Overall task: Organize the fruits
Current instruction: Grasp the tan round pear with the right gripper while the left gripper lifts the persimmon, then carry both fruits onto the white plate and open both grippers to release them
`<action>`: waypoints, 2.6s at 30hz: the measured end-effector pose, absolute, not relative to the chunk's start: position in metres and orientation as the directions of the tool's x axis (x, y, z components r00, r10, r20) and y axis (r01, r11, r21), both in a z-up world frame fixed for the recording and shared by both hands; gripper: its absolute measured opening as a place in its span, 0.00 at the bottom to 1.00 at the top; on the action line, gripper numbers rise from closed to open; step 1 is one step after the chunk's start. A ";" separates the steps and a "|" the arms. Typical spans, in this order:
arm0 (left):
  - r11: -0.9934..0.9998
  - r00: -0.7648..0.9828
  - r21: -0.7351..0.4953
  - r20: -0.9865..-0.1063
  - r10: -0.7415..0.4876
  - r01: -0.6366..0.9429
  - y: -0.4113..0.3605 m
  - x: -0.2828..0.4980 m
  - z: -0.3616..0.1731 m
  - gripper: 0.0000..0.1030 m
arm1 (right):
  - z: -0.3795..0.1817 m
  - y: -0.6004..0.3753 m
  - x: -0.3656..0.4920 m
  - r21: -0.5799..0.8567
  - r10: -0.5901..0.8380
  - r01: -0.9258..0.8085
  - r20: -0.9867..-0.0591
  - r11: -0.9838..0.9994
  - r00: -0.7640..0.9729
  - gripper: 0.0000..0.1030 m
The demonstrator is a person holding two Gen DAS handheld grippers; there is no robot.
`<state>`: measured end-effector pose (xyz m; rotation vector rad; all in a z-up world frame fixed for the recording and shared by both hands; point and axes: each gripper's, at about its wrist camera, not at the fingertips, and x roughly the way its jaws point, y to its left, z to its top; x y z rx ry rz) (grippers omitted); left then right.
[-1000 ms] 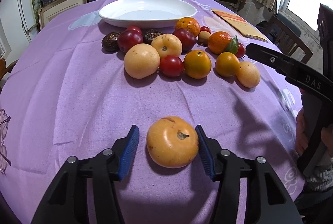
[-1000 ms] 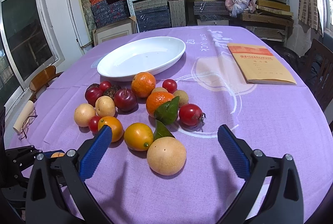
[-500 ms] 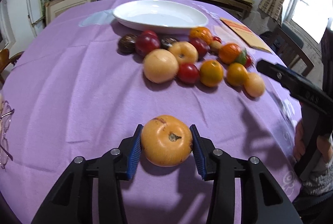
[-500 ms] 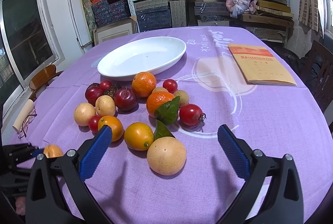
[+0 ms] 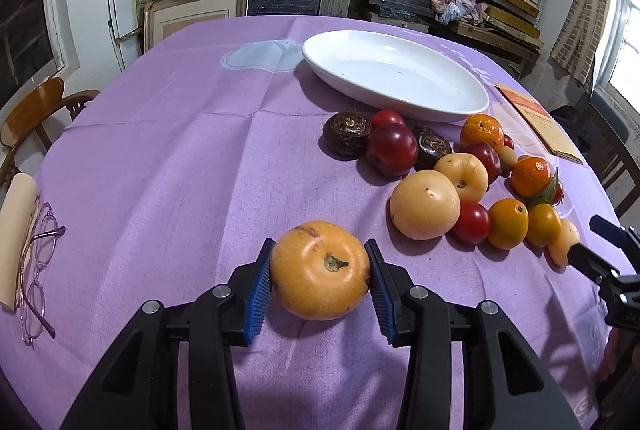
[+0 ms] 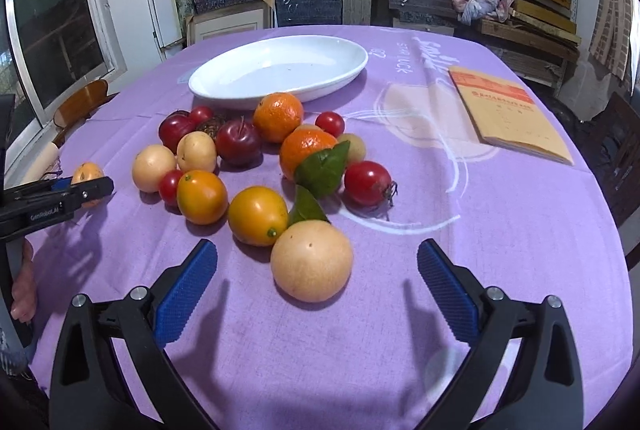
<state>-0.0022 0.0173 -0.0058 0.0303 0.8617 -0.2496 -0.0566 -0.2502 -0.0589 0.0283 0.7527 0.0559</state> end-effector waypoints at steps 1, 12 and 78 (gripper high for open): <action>0.969 0.622 -0.082 -0.753 -0.213 0.233 0.018 -0.002 -0.006 0.43 | -0.060 -0.250 -0.055 0.036 0.057 -0.044 -0.690 0.998 0.722 0.82; 0.966 0.613 -0.106 -0.755 -0.231 0.234 0.021 -0.002 -0.009 0.44 | -0.071 -0.252 -0.048 0.070 0.098 -0.069 -0.736 0.995 0.670 0.48; 0.960 0.634 -0.060 -0.739 -0.228 0.274 -0.048 0.171 0.046 0.45 | 0.054 -0.258 0.132 0.063 0.117 -0.098 -0.614 0.993 0.780 0.50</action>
